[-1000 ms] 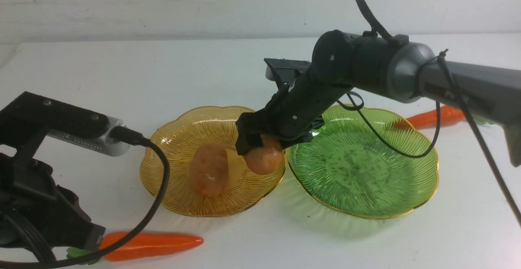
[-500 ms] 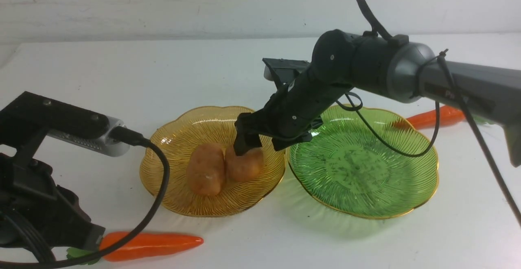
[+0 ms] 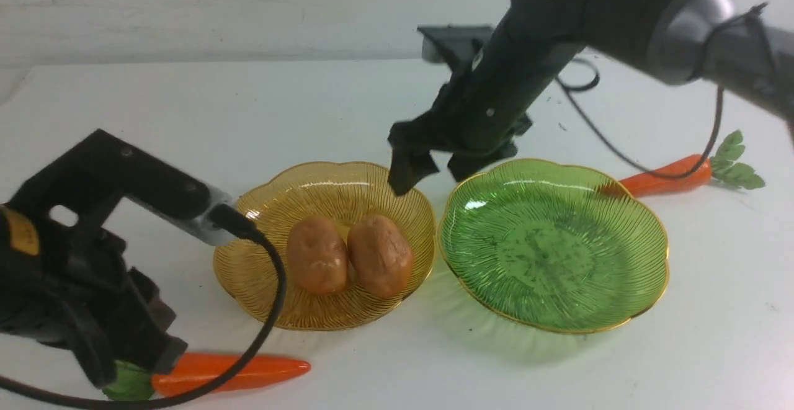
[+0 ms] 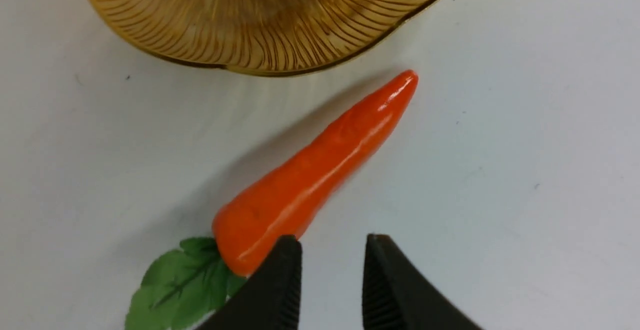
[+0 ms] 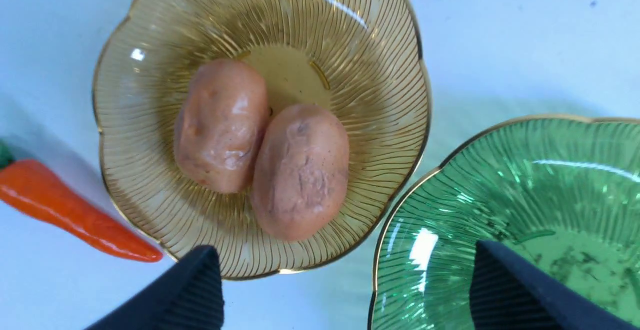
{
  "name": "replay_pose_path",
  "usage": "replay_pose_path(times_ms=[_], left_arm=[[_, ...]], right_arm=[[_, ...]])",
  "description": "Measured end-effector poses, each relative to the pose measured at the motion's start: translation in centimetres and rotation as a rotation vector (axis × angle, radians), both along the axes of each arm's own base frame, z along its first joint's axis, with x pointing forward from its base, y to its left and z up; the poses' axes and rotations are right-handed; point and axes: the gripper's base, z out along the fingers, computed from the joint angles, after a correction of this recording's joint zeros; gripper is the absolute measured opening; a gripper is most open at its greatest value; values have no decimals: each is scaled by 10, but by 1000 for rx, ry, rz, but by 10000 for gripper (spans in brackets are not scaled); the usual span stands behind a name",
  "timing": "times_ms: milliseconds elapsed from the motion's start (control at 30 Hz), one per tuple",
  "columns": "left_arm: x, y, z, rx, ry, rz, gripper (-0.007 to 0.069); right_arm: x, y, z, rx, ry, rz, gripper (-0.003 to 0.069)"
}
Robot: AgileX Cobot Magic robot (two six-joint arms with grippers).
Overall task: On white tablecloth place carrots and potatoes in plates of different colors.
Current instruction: 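Pick up the carrot from the table and place it on the green plate with the left gripper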
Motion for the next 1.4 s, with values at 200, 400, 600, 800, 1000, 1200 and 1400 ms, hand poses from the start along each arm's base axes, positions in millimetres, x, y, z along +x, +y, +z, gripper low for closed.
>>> replay_pose_path(times_ms=[200,400,600,800,1000,1200,1400], left_arm=[[25,-7,-38,71,94,-56,344],[42,-10,-72,141,173,-85,472],[53,-12,-102,183,244,-102,514],[59,-14,-126,207,297,-106,510],[55,-12,-119,233,420,17,227],[52,-32,-43,112,325,60,216],[46,-93,17,-157,194,30,216]], right_arm=[[-35,-24,41,-8,-91,-2,594],[-71,-53,60,-68,-156,-14,589],[-93,-71,64,-114,-182,-22,589],[-103,-78,72,-116,-211,-28,589],[-104,-84,76,-155,-247,-39,589],[-105,-101,86,-244,-327,-129,559],[-90,-143,88,-310,-337,-316,514]])
